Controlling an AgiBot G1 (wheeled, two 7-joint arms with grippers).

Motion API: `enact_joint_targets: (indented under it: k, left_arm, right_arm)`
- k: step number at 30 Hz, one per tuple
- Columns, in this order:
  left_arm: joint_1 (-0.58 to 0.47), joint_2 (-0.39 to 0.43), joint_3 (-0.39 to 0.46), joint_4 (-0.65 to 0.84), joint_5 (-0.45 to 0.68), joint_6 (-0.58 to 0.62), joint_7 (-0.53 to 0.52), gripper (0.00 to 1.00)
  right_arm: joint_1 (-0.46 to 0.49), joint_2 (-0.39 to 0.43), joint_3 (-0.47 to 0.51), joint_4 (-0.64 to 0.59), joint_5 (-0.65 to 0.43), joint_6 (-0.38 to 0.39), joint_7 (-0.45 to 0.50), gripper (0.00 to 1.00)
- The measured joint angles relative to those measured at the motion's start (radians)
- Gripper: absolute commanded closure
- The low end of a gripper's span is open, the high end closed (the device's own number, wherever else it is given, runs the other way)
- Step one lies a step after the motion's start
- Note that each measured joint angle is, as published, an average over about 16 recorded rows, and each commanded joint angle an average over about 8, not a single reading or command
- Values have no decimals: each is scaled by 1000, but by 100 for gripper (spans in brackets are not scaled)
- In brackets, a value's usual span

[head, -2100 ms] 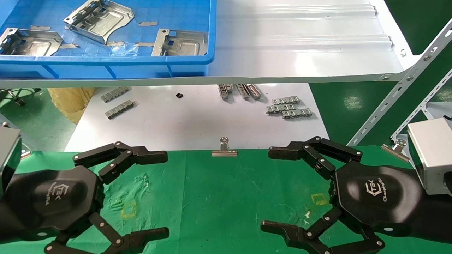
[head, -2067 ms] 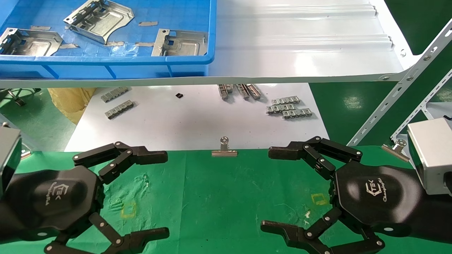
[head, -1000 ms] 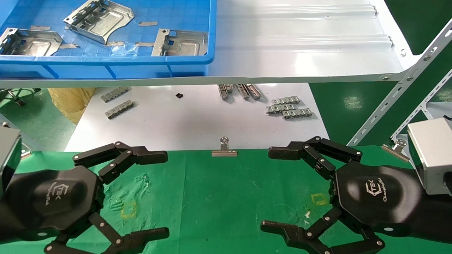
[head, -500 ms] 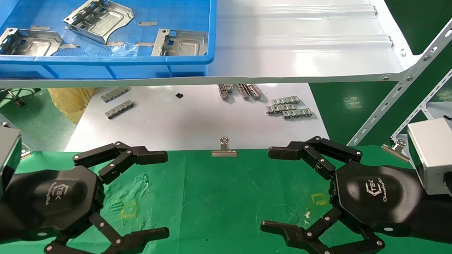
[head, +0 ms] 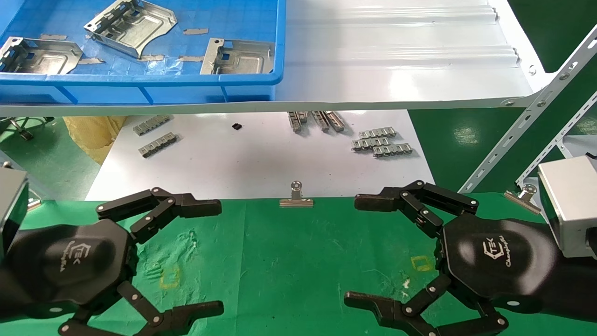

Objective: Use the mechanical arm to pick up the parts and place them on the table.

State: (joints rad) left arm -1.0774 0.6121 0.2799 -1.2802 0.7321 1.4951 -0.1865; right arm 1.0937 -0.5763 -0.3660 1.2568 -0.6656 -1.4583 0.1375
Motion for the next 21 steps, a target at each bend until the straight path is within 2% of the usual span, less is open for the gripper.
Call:
enact_joint_targets:
  k: [14,15,21]
  left_arm:
    - [0,0,0,0,0,0,0,0]
    - [0,0,0,0,0,0,0,0]
    - [0,0,0,0,0,0,0,0]
  right_arm:
    - [0,0,0,0,0,0,0,0]
    - [0,0,0,0,0,0,0,5]
    - [0,0,0,0,0,0,0,80]
